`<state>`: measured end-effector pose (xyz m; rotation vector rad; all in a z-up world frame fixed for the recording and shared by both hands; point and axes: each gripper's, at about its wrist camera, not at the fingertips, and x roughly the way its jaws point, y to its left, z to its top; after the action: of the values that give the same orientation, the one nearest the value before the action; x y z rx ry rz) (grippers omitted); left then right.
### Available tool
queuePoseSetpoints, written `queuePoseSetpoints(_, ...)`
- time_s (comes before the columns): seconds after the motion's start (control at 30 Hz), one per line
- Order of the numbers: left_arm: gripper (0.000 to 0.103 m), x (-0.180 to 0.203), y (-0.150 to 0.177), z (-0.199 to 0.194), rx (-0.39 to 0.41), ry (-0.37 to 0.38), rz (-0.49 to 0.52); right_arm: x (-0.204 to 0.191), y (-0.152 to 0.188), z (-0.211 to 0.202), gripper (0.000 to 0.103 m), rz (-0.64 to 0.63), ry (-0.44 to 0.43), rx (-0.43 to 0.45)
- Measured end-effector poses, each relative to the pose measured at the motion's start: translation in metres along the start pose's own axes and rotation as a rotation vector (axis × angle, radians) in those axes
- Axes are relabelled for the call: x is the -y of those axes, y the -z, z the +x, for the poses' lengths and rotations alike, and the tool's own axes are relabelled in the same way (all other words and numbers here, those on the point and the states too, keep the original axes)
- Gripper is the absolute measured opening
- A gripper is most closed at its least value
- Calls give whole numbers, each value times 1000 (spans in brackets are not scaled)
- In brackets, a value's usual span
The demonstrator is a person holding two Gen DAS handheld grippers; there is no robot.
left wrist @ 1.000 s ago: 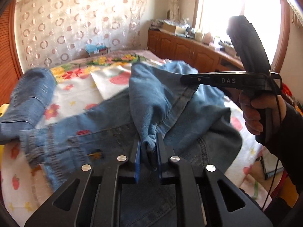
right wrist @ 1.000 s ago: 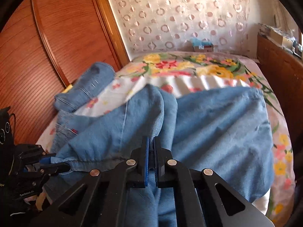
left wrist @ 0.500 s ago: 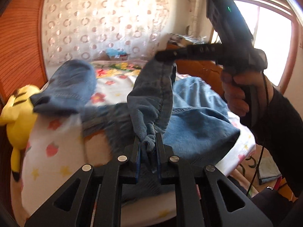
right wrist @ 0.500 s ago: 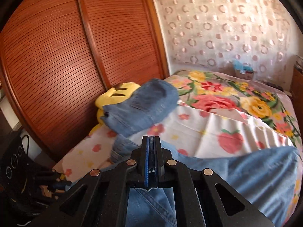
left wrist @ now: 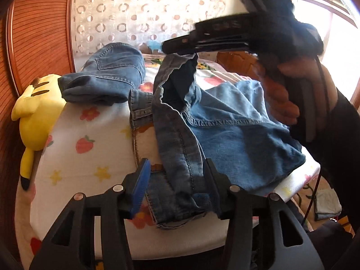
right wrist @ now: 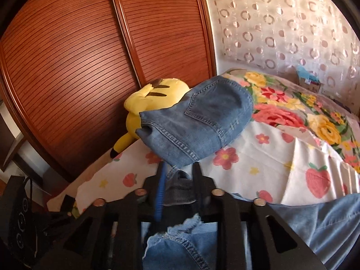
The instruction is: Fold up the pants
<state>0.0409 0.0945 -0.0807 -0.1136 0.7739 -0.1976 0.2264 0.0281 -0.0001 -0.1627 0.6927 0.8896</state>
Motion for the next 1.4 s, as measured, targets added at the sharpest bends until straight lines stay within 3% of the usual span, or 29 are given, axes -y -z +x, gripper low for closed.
queuePoseSetpoints(0.2,50,1,-8,-7,47,-3,-14,10,21,-35,39,2,72,53)
queuePoseSetpoints(0.27,50,5,-12,-9,67,-2,0,13,27,-45,43,9,86,69)
queuePoseSetpoints(0.43,50,17,-25,-4,81,-14,51,26,50,-70,44,43,124,86)
queuePoseSetpoints(0.6,50,13,-37,20,42,-40,61,32,92,-103,44,51,188,62)
queuePoseSetpoints(0.8,49,1,-37,63,-73,-68,56,37,141,-123,44,80,265,10)
queuePoseSetpoints(0.83,48,-1,-35,67,-84,-70,49,38,148,-126,44,91,270,5)
queuePoseSetpoints(0.9,34,-2,-33,71,-92,-59,43,44,158,-134,44,117,279,-4)
queuePoseSetpoints(0.97,14,1,-31,64,-77,-39,61,47,165,-139,44,142,288,-5)
queuePoseSetpoints(1.03,6,6,-29,53,-49,-31,76,48,168,-144,44,161,296,-4)
queuePoseSetpoints(1.27,4,5,-23,-27,86,-19,70,43,170,-151,44,205,284,13)
queuePoseSetpoints(1.4,4,0,-6,-52,67,-9,65,33,180,-156,44,200,249,17)
